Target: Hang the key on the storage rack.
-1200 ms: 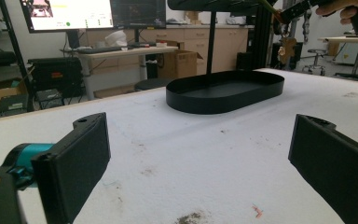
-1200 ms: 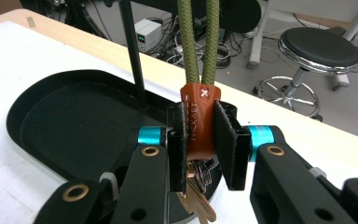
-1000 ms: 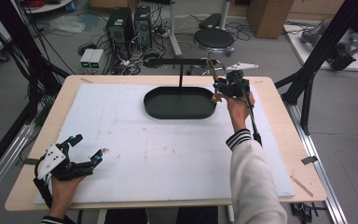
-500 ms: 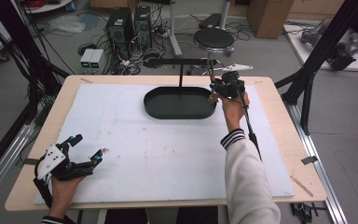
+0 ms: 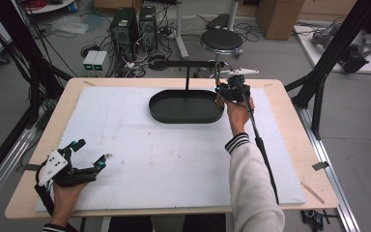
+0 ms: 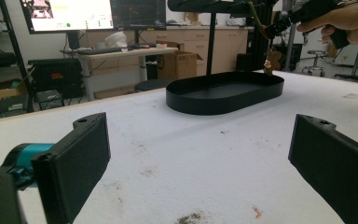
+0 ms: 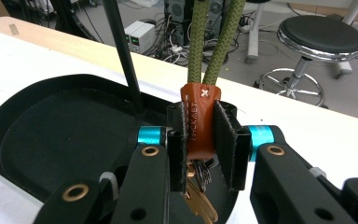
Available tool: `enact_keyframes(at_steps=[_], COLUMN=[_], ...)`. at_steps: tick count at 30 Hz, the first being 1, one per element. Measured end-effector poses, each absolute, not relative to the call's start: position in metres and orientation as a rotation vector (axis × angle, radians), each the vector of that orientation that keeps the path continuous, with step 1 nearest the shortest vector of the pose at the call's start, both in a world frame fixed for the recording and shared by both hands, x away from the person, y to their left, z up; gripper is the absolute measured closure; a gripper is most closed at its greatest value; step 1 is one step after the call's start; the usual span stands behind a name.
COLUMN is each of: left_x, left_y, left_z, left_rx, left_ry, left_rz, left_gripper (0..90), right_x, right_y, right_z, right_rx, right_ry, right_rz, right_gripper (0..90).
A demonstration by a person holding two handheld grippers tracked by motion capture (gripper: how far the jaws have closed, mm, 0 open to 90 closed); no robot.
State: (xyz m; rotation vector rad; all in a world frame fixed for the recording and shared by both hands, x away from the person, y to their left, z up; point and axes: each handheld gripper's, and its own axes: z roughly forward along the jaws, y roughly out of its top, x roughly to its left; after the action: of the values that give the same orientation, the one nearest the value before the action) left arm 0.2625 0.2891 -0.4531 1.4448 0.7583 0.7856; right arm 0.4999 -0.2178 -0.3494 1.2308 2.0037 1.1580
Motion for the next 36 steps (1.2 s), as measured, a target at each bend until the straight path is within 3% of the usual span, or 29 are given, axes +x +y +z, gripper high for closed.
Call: enact_keyframes(at_steps=[19, 20, 21, 22, 24, 26, 36], left_x=[0.262, 0.262, 0.262, 0.262, 0.263, 0.263, 0.262], left_y=[0.289, 0.289, 0.289, 0.289, 0.289, 0.289, 0.289], left_z=[-0.453, -0.453, -0.453, -0.453, -0.453, -0.453, -0.453], left_rx=[1.444, 1.444, 1.443, 1.442, 1.445, 1.448, 1.442], left_ry=[0.759, 0.758, 0.760, 0.760, 0.761, 0.760, 0.755], left_rz=[0.785, 0.786, 0.786, 0.785, 0.782, 0.782, 0.790], left_gripper=[5.8, 5.9, 5.8, 5.8, 5.8, 5.9, 5.8], right_x=[0.509, 0.509, 0.510, 0.510, 0.509, 0.507, 0.448], right_y=[-0.219, -0.219, -0.219, -0.219, -0.217, -0.215, -0.243], right_z=[-0.359, -0.359, -0.360, -0.360, -0.360, -0.359, -0.333], right_rx=[1.244, 1.243, 1.225, 1.225, 1.234, 1.246, 1.091], right_ry=[1.992, 1.992, 1.992, 1.992, 1.961, 1.951, 1.927], right_rz=[1.170, 1.169, 1.191, 1.191, 1.194, 1.190, 1.358], right_gripper=[72.9, 69.6, 48.2, 48.2, 20.4, 0.0, 0.2])
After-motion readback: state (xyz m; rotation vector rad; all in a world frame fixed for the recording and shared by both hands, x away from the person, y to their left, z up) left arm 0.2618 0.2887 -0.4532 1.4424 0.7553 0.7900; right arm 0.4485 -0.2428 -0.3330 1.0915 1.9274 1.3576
